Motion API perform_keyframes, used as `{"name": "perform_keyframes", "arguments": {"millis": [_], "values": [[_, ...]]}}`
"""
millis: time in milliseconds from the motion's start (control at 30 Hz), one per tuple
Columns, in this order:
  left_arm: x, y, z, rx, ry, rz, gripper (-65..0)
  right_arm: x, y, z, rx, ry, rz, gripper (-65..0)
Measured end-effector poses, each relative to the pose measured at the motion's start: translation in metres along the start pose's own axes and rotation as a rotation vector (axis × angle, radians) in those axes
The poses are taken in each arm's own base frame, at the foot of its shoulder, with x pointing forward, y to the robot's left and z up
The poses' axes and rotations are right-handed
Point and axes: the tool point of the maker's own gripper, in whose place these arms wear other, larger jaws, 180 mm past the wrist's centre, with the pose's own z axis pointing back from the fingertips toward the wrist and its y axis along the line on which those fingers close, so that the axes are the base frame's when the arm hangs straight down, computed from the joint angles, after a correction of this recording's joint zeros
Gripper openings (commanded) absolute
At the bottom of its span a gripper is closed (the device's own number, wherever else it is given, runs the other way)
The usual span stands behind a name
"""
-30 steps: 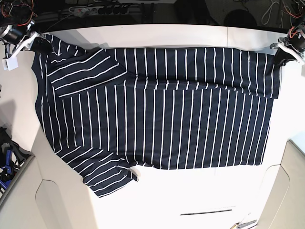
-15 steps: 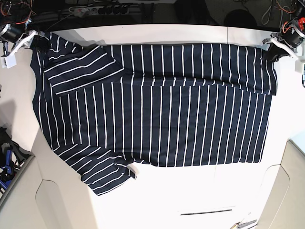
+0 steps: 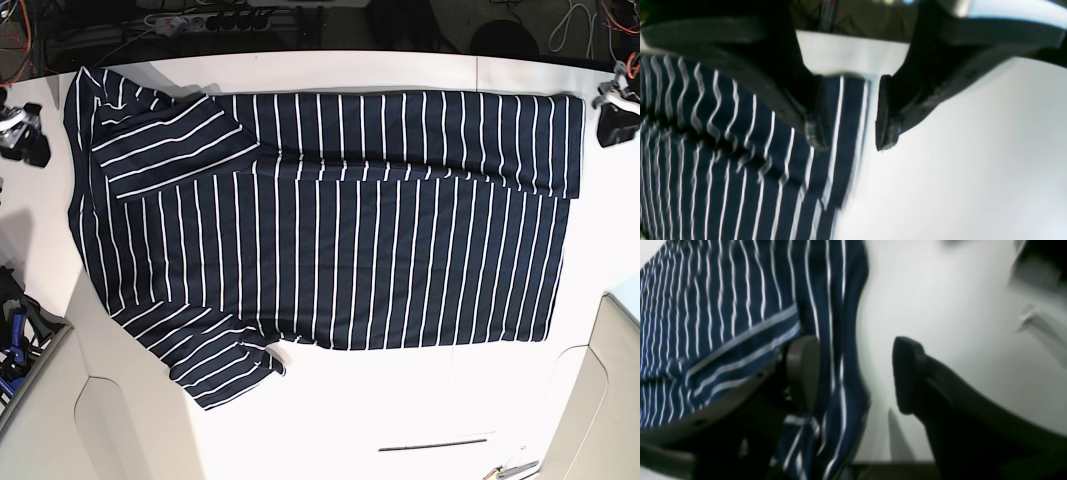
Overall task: Fold the T-shirt properly
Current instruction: 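Release the shirt and raise both grippers, then move both grippers to the shirt's side edges near the hem and grasp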
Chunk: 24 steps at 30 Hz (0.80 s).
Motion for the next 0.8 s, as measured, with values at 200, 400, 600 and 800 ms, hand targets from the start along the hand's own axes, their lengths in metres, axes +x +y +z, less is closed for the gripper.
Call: {"name": "perform_keyframes", "arguments": {"millis": [200, 400, 600, 800], "values": [[0.035, -0.004, -0.001, -0.034, -0.112, -0.009, -32.8, 0.066, -0.008, -0.006, -0.030, -0.168, 0.049, -30.5], [0.065, -0.012, -0.007, -0.053, -0.205, -0.027, -29.9, 0.097, -0.009, -0.043, 0.012, -0.213, -0.017, -30.5], [0.074, -0.033, -0.041, -0.089, -0.175, -0.114, -29.9, 0.105, 0.003, -0.105, 0.085, -0.184, -0.089, -30.5], [0.068, -0.047, -0.088, -0.110, -0.104, -0.146, -29.4, 0.111, 0.017, -0.156, 0.098, -0.161, -0.085, -30.5]]}}
